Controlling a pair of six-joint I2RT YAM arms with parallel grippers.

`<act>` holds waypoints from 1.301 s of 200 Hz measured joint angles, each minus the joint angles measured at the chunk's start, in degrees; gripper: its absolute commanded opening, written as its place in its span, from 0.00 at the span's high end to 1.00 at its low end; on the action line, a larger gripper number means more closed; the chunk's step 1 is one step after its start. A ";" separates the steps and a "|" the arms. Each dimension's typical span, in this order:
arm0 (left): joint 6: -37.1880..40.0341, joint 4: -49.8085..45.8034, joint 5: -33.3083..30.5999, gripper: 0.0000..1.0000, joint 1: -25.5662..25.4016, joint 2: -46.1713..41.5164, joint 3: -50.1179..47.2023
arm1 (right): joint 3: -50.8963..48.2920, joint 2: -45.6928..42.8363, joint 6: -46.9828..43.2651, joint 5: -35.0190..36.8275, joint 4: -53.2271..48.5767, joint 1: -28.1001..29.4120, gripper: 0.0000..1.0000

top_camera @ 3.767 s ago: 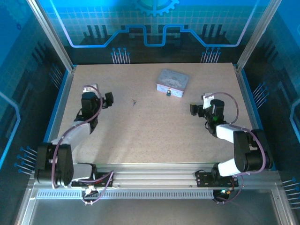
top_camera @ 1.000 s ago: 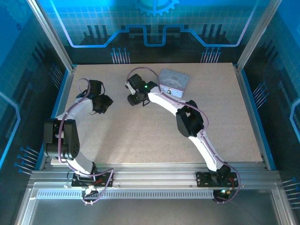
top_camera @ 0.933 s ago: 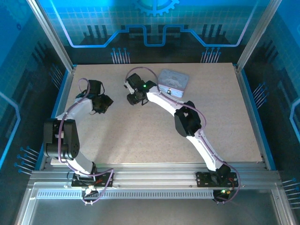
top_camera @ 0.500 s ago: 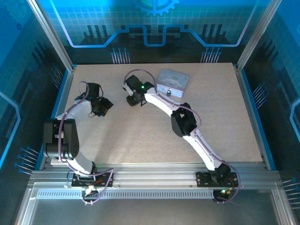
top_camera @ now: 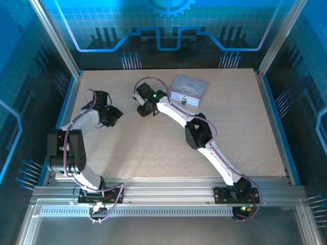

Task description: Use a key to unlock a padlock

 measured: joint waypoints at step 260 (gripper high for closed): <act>1.44 0.20 0.79 0.65 1.01 -1.55 -2.32 | -24.50 -13.99 -0.81 1.44 4.42 -0.33 0.97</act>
